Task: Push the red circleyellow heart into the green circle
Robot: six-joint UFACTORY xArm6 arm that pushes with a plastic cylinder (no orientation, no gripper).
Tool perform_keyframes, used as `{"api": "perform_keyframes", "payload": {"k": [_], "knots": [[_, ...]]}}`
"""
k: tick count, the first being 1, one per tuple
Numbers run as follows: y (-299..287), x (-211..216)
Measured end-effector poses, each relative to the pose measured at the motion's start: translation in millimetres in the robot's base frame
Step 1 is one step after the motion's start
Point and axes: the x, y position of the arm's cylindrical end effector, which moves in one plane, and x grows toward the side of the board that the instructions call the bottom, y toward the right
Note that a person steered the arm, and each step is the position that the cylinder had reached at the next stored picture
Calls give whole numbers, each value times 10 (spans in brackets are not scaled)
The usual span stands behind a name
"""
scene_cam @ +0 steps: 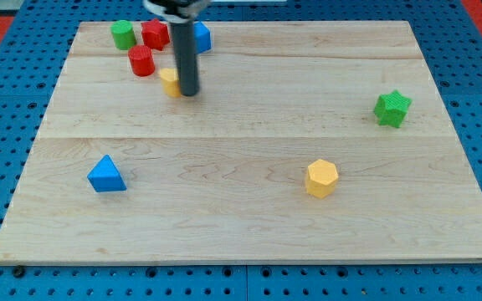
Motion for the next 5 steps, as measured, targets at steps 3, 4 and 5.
{"api": "perform_keyframes", "payload": {"k": [3, 4, 5], "knots": [[-542, -309], [-455, -428], [-279, 145]]}}
